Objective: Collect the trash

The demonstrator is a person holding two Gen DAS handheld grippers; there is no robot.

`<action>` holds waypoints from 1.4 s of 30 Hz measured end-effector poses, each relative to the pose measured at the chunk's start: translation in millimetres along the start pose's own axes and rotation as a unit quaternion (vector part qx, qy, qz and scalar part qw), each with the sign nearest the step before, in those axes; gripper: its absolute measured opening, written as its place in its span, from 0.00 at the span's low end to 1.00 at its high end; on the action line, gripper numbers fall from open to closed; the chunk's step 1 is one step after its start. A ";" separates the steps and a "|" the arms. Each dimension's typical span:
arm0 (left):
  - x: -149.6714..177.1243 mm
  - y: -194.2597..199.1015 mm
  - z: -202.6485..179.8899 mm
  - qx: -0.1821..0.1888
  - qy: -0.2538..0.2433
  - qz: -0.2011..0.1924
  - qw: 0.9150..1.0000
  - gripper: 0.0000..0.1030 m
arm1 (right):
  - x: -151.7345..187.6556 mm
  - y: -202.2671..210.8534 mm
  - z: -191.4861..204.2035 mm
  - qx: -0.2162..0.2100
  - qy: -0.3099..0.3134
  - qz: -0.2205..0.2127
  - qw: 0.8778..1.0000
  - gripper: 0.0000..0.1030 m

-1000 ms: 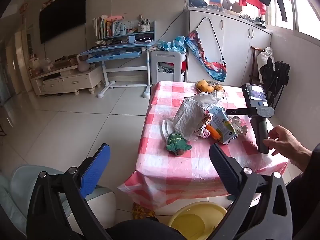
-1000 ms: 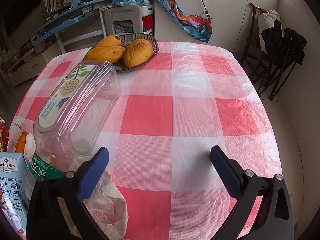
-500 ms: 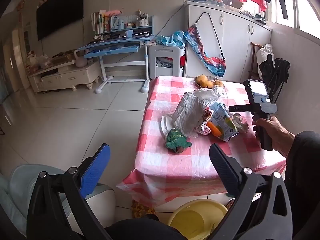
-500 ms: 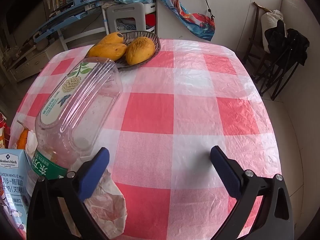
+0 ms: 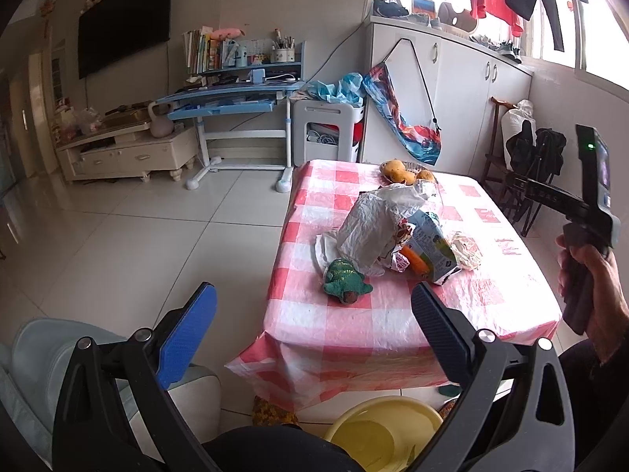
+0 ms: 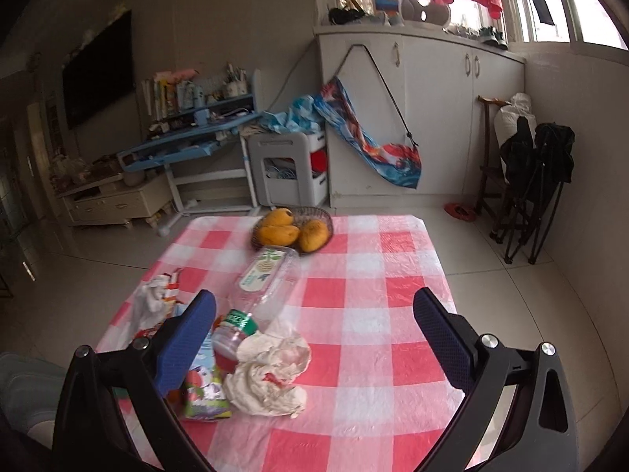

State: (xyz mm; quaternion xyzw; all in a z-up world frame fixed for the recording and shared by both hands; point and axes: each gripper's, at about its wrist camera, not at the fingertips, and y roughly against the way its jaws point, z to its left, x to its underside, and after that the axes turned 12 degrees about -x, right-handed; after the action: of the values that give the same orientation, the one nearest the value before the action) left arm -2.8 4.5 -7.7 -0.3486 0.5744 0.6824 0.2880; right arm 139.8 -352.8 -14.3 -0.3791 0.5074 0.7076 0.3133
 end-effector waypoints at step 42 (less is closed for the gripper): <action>16.1 22.3 -4.8 -0.002 -0.034 -0.031 0.999 0.93 | 61.4 85.4 50.2 -0.066 0.060 -0.058 0.994 0.94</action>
State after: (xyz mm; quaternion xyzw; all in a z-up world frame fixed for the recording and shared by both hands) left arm -29.4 -4.3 -8.1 -0.3435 0.5520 0.6856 0.3276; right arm 26.4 -326.0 -15.8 -0.4695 0.4551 0.6959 0.2969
